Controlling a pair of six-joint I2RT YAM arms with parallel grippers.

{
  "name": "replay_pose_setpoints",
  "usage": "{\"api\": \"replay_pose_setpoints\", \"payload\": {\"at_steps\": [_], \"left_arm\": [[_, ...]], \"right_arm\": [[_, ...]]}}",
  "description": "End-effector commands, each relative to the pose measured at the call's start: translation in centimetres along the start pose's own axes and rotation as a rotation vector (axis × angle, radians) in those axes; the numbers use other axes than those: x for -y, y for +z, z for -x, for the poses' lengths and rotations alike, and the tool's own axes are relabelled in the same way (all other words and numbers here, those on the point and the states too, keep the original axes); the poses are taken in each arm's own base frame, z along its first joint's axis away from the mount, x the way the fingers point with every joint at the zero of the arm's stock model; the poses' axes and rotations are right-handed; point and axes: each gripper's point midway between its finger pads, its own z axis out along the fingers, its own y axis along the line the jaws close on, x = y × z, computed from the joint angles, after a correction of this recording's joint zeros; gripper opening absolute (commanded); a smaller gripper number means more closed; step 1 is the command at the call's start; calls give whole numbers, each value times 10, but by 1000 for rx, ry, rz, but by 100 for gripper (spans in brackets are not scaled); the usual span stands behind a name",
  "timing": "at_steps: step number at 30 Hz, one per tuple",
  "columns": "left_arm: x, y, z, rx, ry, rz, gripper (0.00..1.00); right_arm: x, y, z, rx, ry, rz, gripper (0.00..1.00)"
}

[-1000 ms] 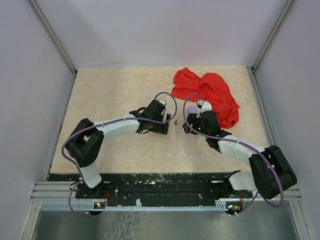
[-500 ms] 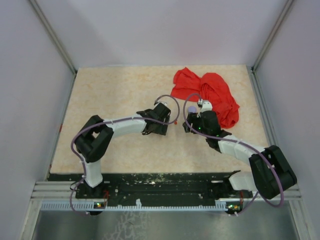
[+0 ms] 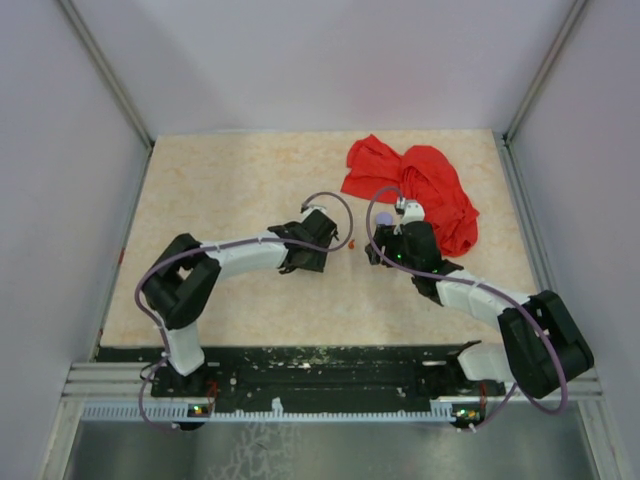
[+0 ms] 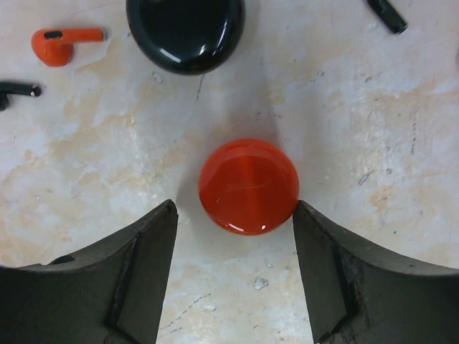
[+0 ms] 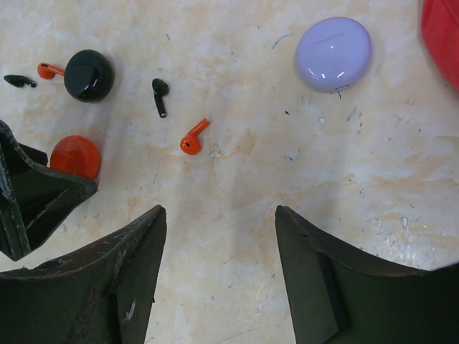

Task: Insert the wireless bluetooth earbuds into the charging case
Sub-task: Pick up the charging case at the center of the board.

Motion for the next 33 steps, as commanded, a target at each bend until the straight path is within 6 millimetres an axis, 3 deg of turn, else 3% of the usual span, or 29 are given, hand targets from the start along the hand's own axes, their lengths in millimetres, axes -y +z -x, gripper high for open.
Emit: {"api": "replay_pose_setpoints", "payload": {"at_steps": [1,6,12,19,33], "left_arm": [[-16,-11,-9,-14,-6,29,71],[-24,-15,-13,-7,-21,24,71],[0,-13,-2,17,24,-101,73],[4,-6,5,26,103,-110,76],[9,0,7,9,153,-168,66]], "right_arm": [[-11,-2,18,69,-6,40,63],[-13,-1,17,64,-7,51,63],[-14,-1,16,59,-8,58,63],[-17,-1,16,58,-15,74,63],[-20,0,15,49,-21,94,63]]}}
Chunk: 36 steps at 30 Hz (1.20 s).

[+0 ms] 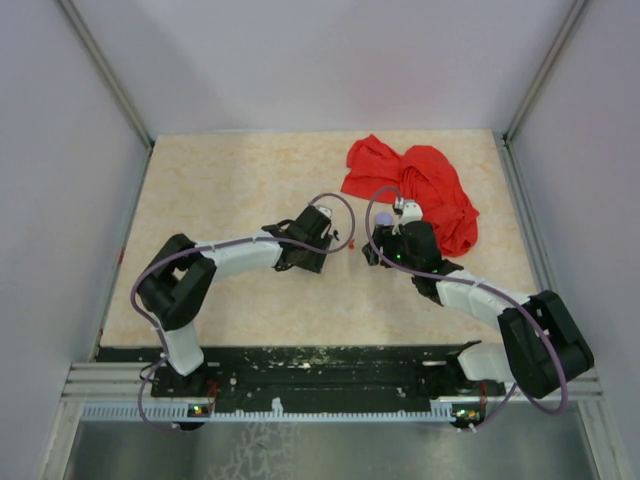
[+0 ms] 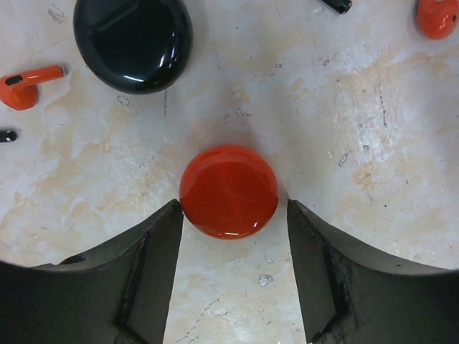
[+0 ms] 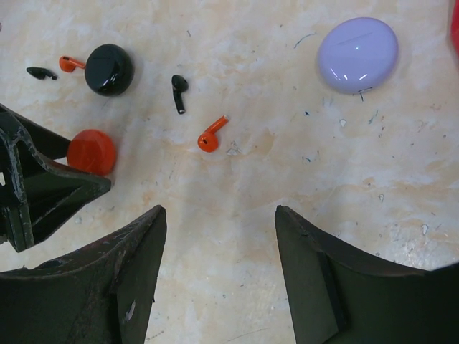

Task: Insert the wireless bluetooth earbuds into the charging case
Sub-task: Pick up the charging case at the center of the board.

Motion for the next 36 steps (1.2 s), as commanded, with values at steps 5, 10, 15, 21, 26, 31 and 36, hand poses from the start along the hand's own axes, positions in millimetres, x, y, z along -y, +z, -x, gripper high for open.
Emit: {"api": "replay_pose_setpoints", "payload": {"at_steps": [5,10,15,21,26,31,36], "left_arm": [[9,1,5,15,18,-67,55],[10,-5,8,27,28,-89,45],[10,-18,9,68,56,-123,42],[16,-36,14,151,99,-194,41],[25,-53,21,233,163,-259,41],[40,-72,32,322,222,-317,41],[55,-88,38,379,260,-381,41]], "right_arm": [[-16,1,16,48,-24,71,63],[-24,1,16,31,-25,111,63],[-36,4,16,-9,-8,164,63],[-46,7,17,-60,139,315,62],[-68,5,23,-100,213,466,59],[-89,3,27,-123,236,570,59],[-106,2,24,-155,247,643,59]]}}
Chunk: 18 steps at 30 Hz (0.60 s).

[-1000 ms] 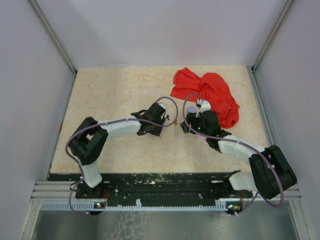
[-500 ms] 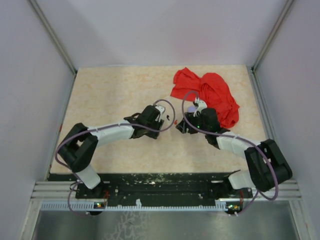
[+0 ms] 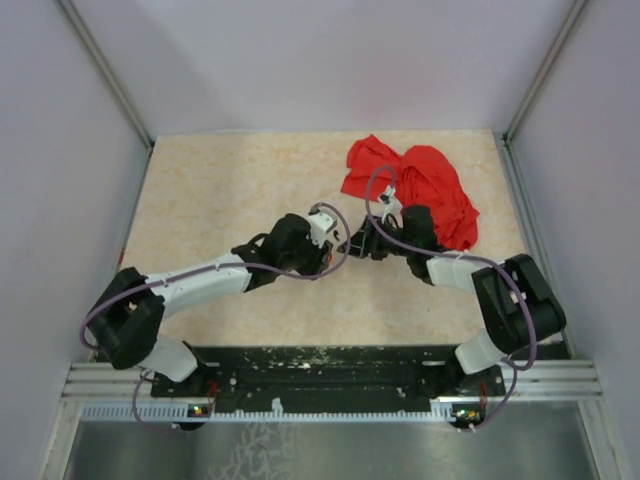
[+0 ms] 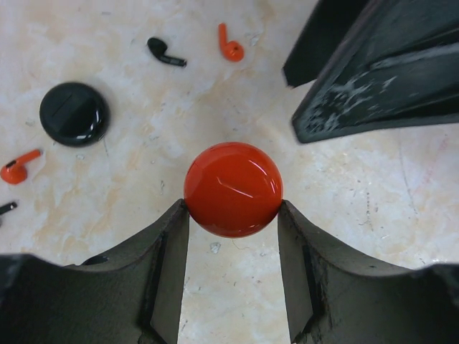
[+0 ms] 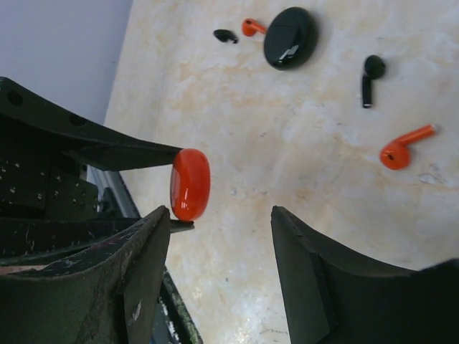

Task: Insert the wireless bluetooth earbuds into the charging case
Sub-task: Pick up the charging case at the center of the board.

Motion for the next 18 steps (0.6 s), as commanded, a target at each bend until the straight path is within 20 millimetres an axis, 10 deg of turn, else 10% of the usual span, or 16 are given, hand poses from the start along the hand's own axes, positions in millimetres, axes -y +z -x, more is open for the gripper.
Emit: {"api": "replay_pose_setpoints", "payload": {"at_steps": [1,18], "left_arm": [[19,-9,24,106,62,-85,41],[36,-17,36,158,85,-127,41]], "right_arm": [[-42,7,14,4,-40,171,59],[-56,13,-2,-56,-12,286,43]]}}
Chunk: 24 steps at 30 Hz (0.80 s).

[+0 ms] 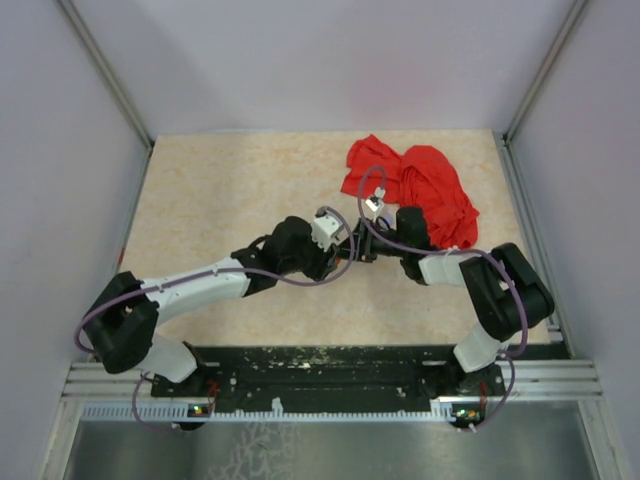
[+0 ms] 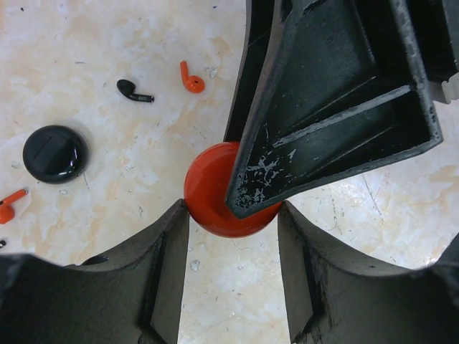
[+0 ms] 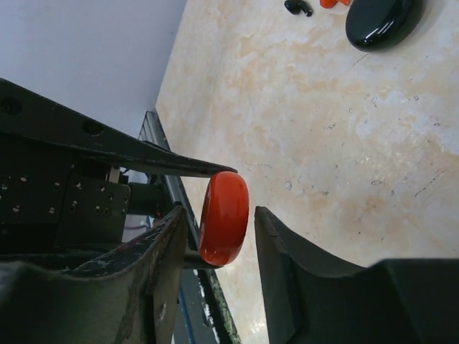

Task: Insert the wireless bluetooth earbuds into the charging case
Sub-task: Pick up the charging case at the center of the board.

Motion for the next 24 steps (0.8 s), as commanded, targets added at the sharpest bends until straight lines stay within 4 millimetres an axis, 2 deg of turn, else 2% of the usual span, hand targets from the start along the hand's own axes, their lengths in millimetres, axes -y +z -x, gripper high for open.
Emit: {"api": "replay_pose_setpoints", "payload": {"at_steps": [1,5,8,15,24], "left_arm": [[8,-7,16,66,12,-32,41],[8,-8,10,67,-1,-28,50],[6,-13,4,80,-26,-21,59],[8,-42,7,203,-153,-94,72],[-3,-89,28,452,-415,-324,77]], "right_arm": [[-22,3,13,23,-75,84,37],[-26,1,14,35,-99,93,13],[-31,-2,17,49,-119,100,5],[-44,-13,27,102,-175,113,4],[-76,-25,32,166,-244,203,4]]}}
